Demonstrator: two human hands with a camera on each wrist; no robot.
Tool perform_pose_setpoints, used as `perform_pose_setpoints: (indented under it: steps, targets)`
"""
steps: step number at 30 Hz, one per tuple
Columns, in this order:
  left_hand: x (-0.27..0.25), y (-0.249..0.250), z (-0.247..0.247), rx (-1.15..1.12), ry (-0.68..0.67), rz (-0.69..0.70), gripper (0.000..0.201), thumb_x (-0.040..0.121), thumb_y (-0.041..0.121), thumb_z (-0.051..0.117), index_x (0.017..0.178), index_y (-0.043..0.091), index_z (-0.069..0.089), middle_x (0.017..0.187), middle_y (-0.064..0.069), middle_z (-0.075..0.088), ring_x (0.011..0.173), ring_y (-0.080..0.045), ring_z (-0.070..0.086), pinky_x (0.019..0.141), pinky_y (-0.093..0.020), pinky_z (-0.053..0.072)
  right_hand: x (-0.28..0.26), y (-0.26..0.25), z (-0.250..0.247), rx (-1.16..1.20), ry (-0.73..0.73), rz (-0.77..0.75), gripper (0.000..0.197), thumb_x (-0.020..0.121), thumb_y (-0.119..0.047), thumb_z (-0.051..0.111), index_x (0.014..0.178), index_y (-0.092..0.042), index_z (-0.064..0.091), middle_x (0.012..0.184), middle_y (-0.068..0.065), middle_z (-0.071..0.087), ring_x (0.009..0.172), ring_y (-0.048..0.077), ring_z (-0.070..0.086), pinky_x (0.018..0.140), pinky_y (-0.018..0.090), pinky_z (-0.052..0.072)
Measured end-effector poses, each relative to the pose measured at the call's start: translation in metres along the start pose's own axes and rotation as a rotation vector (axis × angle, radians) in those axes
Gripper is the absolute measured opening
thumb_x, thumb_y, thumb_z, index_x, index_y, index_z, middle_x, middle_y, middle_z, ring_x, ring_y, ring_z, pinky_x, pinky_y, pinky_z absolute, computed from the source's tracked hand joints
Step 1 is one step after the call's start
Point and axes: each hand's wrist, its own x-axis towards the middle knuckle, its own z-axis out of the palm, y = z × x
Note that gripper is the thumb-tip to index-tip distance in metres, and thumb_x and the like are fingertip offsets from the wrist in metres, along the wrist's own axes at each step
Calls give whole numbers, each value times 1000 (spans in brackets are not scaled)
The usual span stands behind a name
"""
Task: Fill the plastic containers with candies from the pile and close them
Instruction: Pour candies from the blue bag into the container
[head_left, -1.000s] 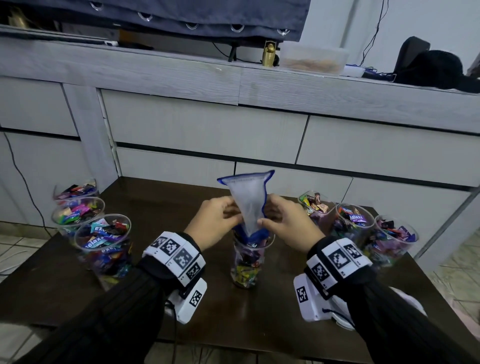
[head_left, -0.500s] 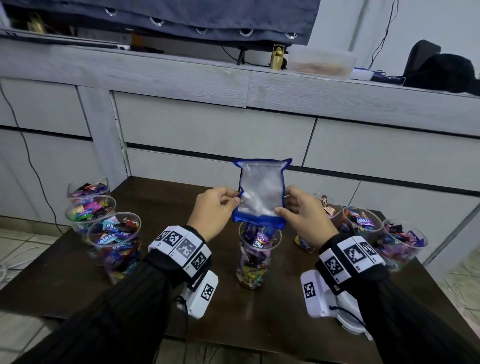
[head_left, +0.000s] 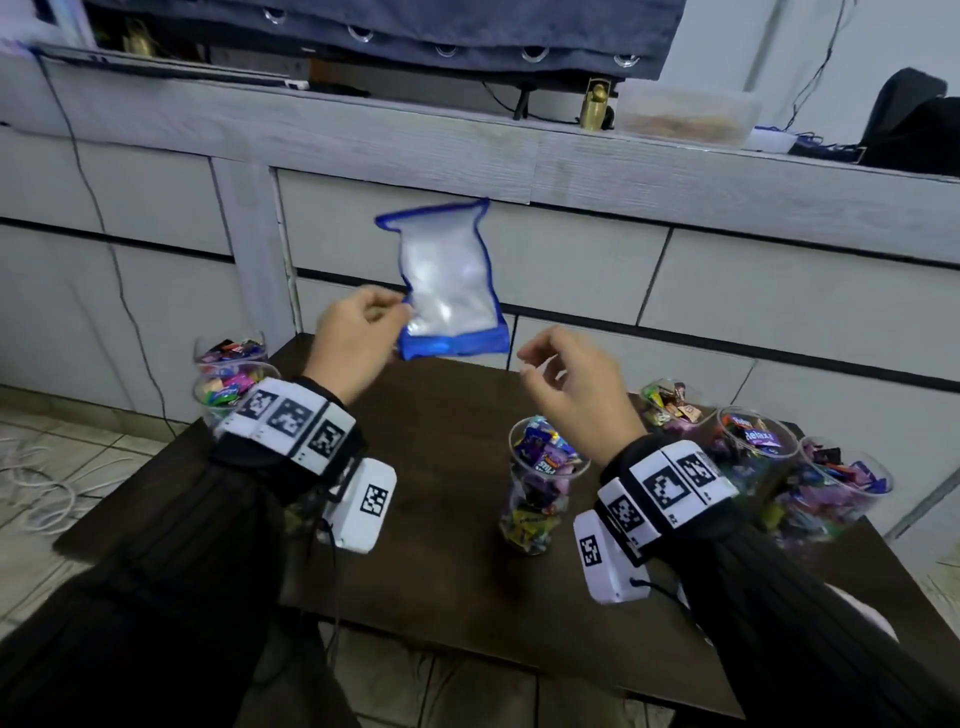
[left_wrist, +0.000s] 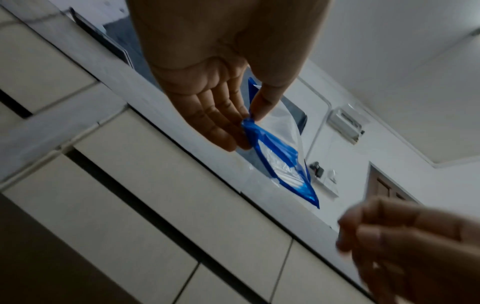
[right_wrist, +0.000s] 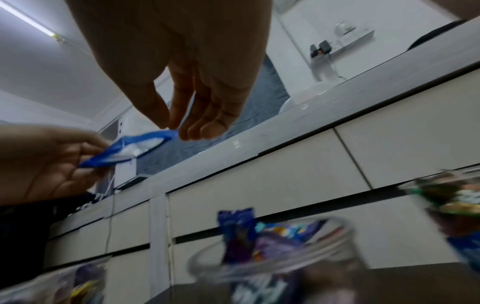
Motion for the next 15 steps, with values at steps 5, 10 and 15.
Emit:
perform_pose_setpoints:
  steps: [5,10,15]
  targets:
    - [-8,3,-76,-35,192,3,12,94,12,59,85,20,61,76,4,66,55,-3,61,52,-20,53,5,-17,59,-152,-361,23,11,91,-25,58,101,-21,57,101,-1,60,92,13,57,79,25,46]
    - [-56,-30,-163,-39,379,-97,20,97,7,54,81,20,57,74,2,62,49,1,61,44,-17,52,-1,-10,121,-280,-646,227,33,91,-29,59,119,-15,52,118,8,57,107,24,57,87,32,48]
    - [-134,-117,-242,171,528,-346,23,95,8,55,75,18,58,78,-11,59,60,-14,57,44,-17,50,-15,2,163,-420,-842,275,44,91,-32,59,126,-10,47,128,13,49,116,28,51,94,35,43]
